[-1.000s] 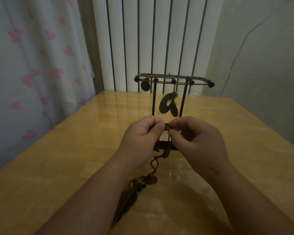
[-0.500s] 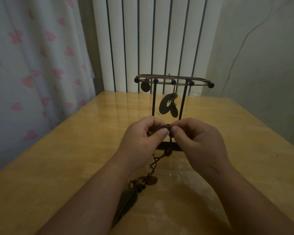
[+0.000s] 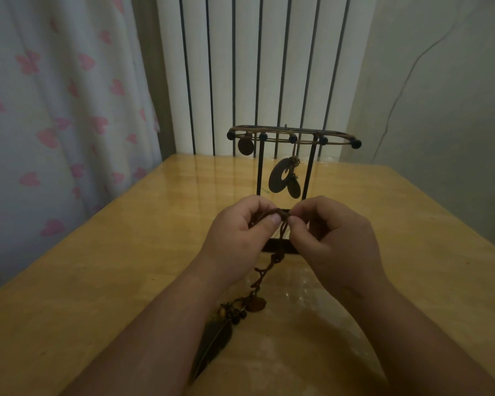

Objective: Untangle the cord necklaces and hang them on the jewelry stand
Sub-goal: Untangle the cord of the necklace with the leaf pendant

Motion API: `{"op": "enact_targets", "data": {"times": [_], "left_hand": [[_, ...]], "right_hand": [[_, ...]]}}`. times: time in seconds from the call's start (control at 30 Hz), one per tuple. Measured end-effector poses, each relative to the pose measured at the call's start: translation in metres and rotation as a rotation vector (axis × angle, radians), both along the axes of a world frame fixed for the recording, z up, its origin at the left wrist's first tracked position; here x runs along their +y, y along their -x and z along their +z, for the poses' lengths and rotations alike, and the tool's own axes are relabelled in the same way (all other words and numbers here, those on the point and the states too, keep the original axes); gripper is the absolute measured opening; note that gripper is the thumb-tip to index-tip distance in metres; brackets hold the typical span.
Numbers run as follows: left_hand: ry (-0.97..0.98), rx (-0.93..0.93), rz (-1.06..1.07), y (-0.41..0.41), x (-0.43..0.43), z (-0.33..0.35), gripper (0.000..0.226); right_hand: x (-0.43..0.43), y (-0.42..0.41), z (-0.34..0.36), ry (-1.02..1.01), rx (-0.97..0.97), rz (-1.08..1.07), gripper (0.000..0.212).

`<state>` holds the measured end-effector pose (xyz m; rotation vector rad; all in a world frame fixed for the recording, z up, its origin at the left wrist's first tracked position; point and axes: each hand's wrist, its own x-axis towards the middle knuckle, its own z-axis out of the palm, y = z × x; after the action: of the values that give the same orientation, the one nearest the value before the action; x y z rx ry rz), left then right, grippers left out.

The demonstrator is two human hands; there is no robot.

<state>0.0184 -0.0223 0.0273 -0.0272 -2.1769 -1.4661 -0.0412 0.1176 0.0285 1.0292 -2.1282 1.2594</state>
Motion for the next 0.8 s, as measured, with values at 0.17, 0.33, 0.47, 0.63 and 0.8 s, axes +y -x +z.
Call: {"op": "enact_targets", "data": {"times": [0.17,0.33,0.47,0.63,0.8], "left_hand": [[-0.007,-0.016,-0.014,0.0009,-0.0001,-0.0008,0.011],[0.073,0.023,0.063,0.0022,0.001,-0.0019,0.016],[0.335,0.252,0.28,0.0031,-0.0044,-0.0009,0.019],[0.434,0.34,0.26,0.0043,-0.0056,-0.0042,0.006],[0.432,0.255,0.196,0.0042,-0.004,-0.0045,0.006]], "right_hand": [[0.0009,-0.0012,0.0009,-0.057,0.035,-0.002,0.003],[0.0017,-0.0022,0.0033,-0.137,0.023,-0.023,0.004],[0.001,-0.0035,0.0036,-0.163,0.0,-0.035,0.002],[0.0011,-0.0025,0.0026,-0.196,0.0,-0.039,0.005],[0.0016,-0.0026,0.0044,-0.235,-0.002,-0.039,0.008]]}}
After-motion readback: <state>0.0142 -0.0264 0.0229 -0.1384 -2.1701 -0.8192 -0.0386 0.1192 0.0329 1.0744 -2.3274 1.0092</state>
